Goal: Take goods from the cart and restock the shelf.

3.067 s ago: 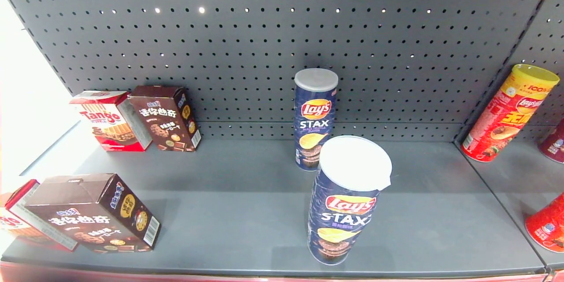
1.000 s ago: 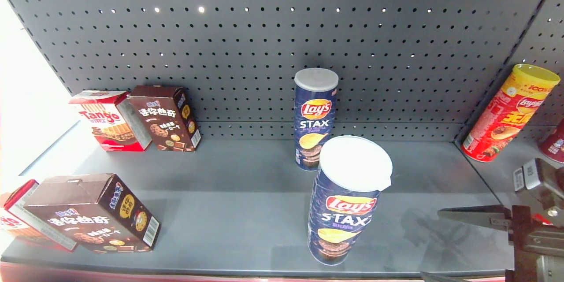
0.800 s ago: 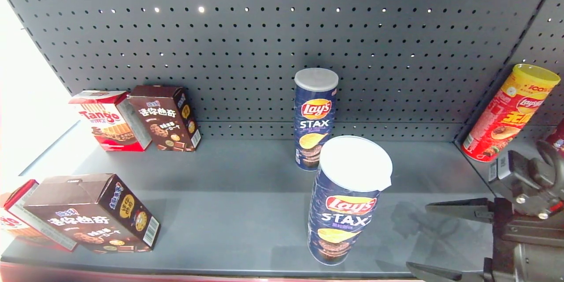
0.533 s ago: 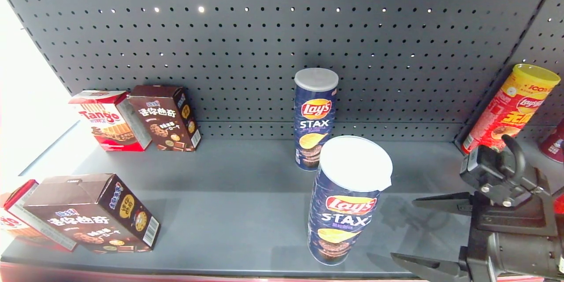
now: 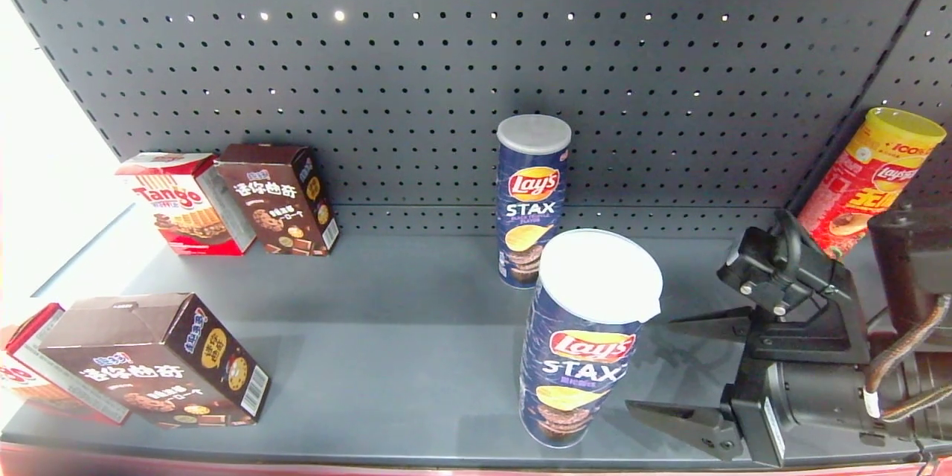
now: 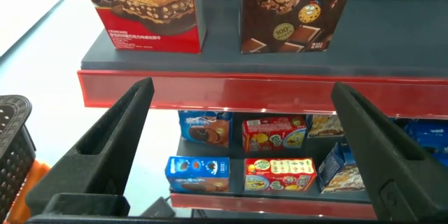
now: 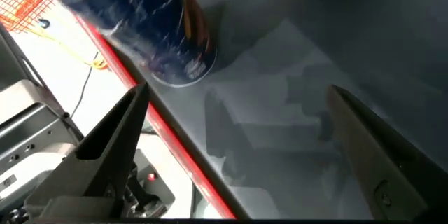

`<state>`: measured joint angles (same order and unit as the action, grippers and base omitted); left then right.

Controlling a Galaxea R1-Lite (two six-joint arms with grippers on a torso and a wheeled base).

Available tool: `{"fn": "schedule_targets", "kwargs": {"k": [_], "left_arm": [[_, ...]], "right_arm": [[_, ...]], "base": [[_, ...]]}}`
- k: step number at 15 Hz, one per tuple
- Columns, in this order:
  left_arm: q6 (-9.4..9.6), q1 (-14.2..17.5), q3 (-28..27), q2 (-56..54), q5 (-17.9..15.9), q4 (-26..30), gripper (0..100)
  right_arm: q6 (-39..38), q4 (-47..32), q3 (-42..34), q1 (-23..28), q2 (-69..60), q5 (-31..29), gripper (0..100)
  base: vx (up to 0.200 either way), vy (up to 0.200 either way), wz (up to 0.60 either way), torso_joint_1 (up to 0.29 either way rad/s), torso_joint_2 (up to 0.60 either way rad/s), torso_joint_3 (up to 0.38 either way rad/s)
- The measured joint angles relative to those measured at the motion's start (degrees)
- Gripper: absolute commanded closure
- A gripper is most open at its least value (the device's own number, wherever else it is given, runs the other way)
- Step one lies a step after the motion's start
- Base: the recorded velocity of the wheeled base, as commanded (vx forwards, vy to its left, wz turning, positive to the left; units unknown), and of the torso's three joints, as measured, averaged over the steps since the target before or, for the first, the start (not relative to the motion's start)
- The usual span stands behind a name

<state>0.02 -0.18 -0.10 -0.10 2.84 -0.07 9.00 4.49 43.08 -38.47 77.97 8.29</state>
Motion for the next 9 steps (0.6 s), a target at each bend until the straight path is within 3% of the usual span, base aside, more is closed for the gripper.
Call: {"fn": "schedule_targets", "kwargs": {"k": [9], "left_arm": [[-0.02,0.02,0.00,0.02,-0.06,0.00,0]], "right_arm": [[1.10,1.01,3.66,-0.30,5.35,-0.15,0]], "base": [[0.000,0.000,0.00,0.000,0.00,0.000]]}}
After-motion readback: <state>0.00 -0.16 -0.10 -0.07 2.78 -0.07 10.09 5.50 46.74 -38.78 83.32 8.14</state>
